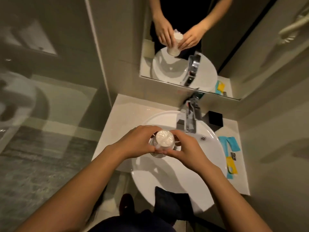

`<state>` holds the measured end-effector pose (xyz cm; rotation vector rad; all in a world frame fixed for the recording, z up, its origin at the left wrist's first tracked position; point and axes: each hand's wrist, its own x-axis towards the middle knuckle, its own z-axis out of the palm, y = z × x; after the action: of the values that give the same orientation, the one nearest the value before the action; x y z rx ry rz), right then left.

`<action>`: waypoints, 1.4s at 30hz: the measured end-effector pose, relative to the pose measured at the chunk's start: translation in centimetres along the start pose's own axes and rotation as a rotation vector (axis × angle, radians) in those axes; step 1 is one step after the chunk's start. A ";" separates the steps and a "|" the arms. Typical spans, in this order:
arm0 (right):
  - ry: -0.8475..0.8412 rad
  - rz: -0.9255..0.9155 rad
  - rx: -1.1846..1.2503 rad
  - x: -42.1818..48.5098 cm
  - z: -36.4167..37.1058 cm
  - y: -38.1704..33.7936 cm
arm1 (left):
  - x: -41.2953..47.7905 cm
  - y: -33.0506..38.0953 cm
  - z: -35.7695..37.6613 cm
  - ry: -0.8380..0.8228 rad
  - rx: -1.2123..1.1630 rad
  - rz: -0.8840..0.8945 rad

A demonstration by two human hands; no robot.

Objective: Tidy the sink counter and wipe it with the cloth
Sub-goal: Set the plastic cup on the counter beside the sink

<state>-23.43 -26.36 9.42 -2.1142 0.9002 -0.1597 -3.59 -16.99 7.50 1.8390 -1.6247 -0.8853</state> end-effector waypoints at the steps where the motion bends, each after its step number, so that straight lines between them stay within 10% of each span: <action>1: 0.025 0.015 0.003 -1.0 -1.2 0.7 | 0.9 1.4 0.7 -0.014 0.004 0.037; 19: 0.322 0.282 0.078 -8.5 -21.3 17.9 | 20.5 20.9 15.7 -0.129 0.067 0.252; 42: 0.658 0.485 0.255 4.9 -19.4 32.9 | 40.5 14.7 23.9 -0.217 -0.065 0.154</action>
<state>-45.55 -55.50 -2.57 -1.5574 1.6483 -0.7002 -28.67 -58.23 -2.12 1.5951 -1.8177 -1.0848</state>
